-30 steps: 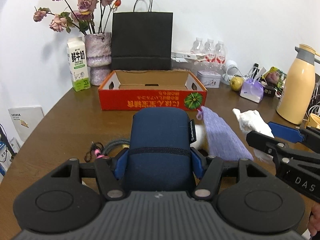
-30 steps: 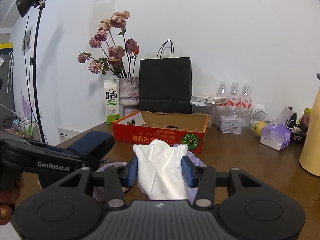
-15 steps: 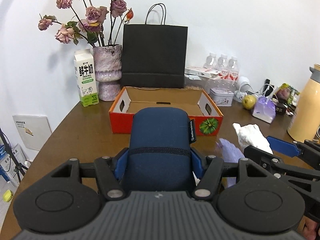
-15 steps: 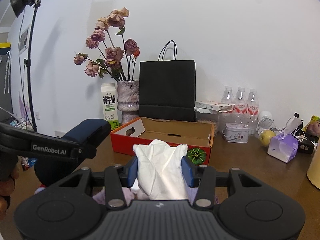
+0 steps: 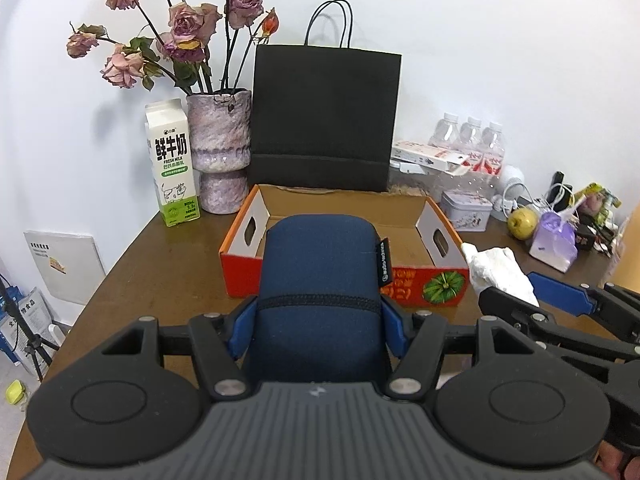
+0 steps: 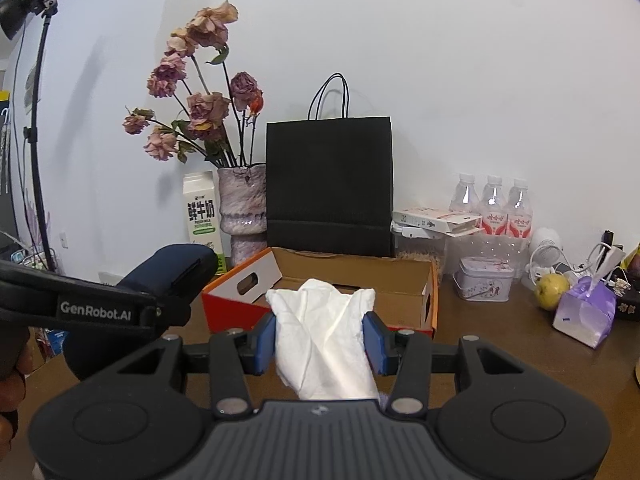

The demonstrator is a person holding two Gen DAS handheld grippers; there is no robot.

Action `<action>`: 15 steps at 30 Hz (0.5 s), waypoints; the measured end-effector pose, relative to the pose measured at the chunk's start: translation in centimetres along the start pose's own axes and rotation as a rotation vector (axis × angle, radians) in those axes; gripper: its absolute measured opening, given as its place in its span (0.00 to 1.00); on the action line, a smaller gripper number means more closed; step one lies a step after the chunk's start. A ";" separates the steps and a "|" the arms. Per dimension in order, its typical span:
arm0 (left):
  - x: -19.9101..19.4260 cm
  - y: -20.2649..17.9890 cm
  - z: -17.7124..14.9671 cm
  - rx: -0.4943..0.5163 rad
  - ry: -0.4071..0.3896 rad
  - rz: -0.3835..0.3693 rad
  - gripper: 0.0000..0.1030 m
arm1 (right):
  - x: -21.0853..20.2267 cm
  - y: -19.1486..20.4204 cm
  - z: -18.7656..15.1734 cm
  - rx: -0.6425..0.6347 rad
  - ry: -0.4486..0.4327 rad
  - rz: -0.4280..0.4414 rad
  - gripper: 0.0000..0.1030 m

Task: Organize objects
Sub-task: 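Carry the tissue and glasses case in both grippers over the red box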

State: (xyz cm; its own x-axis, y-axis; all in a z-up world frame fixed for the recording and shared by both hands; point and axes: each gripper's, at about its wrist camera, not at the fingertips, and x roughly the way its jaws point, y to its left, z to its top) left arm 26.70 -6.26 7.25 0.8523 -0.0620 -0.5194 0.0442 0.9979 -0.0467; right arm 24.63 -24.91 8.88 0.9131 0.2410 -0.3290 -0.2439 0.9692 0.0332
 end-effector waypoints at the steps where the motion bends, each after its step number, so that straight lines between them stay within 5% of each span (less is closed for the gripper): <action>1: 0.4 0.0 0.3 -0.001 0.002 0.003 0.62 | 0.5 -0.1 0.2 0.002 0.001 -0.002 0.44; 15: 6.0 -0.3 4.9 -0.002 0.019 0.010 0.62 | 8.1 -1.6 4.1 0.014 0.041 -0.025 0.44</action>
State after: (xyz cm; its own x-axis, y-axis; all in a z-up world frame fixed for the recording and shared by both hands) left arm 34.38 -6.80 8.34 0.8426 -0.0521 -0.5361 0.0345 0.9985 -0.0429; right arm 33.75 -24.32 10.02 0.9048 0.2147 -0.3679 -0.2161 0.9756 0.0379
